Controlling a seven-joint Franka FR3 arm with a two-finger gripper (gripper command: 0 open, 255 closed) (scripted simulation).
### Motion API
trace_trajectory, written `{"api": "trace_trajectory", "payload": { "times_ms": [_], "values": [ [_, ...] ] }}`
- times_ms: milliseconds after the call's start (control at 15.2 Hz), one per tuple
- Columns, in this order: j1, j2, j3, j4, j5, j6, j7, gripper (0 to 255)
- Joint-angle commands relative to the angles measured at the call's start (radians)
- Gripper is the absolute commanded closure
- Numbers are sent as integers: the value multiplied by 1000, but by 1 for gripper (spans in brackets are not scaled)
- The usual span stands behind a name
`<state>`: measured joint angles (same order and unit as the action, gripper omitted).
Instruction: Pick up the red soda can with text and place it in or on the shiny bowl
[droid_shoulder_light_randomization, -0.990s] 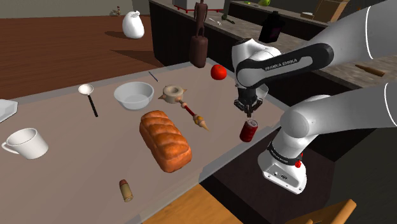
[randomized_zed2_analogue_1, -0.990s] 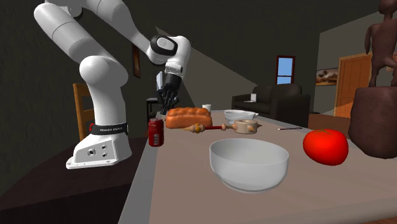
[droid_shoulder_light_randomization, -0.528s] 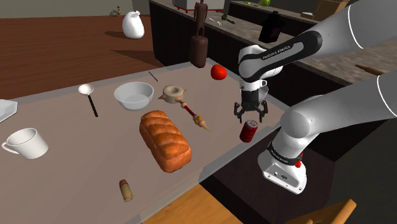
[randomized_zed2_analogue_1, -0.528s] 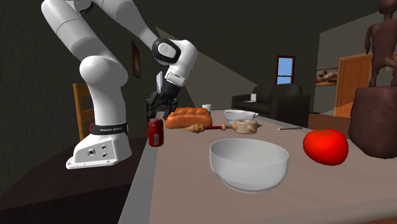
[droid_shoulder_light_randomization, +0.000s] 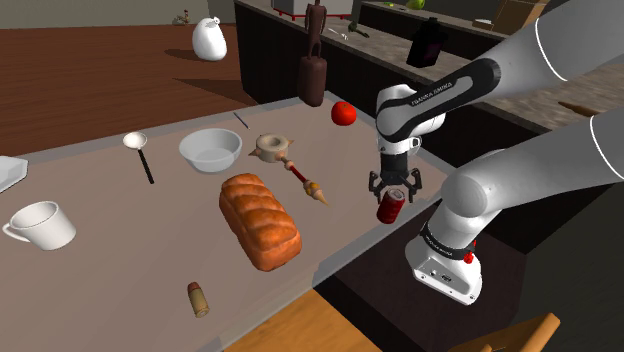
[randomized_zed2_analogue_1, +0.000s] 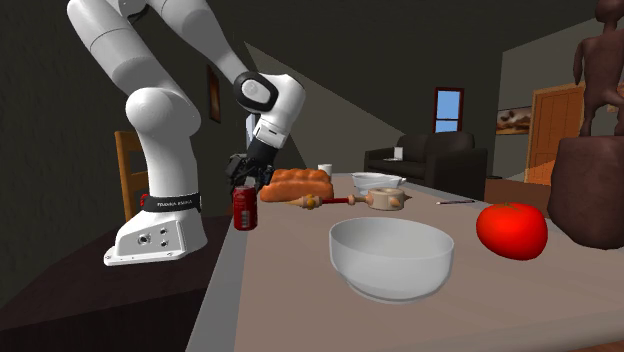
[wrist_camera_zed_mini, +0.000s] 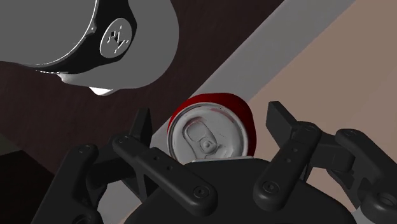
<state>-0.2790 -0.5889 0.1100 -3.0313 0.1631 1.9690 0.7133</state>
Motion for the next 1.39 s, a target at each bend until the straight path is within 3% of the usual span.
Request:
{"api": "trace_trajectory", "payload": {
  "times_ms": [0, 264, 330, 924, 1320],
  "values": [
    [0, 1, 0, -2, 1, 4, 0, 0],
    [0, 1, 0, -2, 1, 3, 0, 0],
    [0, 1, 0, -2, 1, 3, 0, 255],
    [0, 1, 0, -2, 1, 4, 0, 255],
    [-2, -97, -8, 34, -10, -130, 8, 255]
  ]
}}
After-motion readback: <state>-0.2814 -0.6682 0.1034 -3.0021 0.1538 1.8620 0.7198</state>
